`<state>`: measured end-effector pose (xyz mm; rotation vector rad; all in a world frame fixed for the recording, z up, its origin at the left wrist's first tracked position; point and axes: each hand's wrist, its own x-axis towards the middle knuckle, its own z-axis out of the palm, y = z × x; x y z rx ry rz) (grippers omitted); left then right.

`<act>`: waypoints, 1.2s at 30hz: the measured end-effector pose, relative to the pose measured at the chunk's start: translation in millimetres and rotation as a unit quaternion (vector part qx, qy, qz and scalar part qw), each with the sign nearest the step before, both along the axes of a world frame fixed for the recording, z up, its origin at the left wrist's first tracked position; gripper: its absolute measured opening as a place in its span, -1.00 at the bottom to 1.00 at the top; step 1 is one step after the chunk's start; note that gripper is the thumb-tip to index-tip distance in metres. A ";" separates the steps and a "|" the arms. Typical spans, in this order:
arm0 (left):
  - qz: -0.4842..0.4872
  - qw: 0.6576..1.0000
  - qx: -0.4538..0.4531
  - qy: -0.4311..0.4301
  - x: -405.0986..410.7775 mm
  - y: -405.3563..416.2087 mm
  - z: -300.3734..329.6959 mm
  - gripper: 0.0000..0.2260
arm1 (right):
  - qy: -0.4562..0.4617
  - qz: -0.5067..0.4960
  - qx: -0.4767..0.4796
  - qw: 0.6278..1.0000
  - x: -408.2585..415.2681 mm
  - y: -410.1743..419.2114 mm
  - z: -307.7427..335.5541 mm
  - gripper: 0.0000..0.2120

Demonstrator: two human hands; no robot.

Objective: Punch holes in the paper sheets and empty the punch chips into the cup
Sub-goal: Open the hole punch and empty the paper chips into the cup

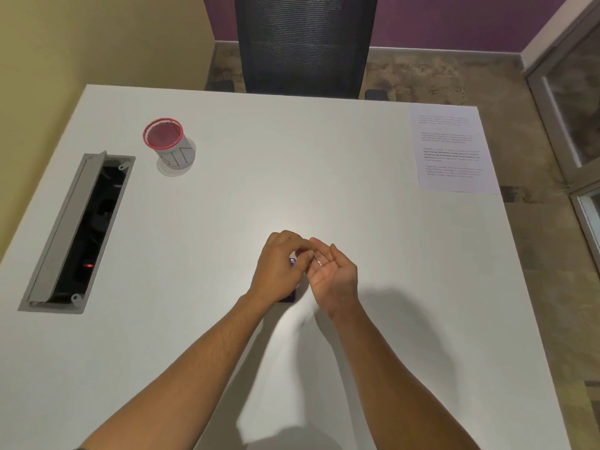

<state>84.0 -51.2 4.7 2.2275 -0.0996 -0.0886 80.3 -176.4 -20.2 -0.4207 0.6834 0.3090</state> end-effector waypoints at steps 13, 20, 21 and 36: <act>0.301 0.922 -0.226 0.089 29.7 85.5 4.1 -0.90 | -0.030 0.071 0.010 0.997 44.9 54.9 7.0 -0.64; 0.422 0.864 -0.254 0.101 83.6 169.1 -4.8 -0.88 | -0.052 0.098 -0.017 0.994 113.2 119.8 22.6 -0.63; 0.435 0.857 -0.258 0.100 94.3 181.2 -6.6 -0.89 | -0.055 0.100 -0.018 0.993 125.5 131.3 24.3 -0.62; 0.513 0.828 -0.214 0.070 231.4 273.0 -39.0 -0.67 | -0.200 0.224 -0.221 0.928 287.2 273.7 25.0 -0.48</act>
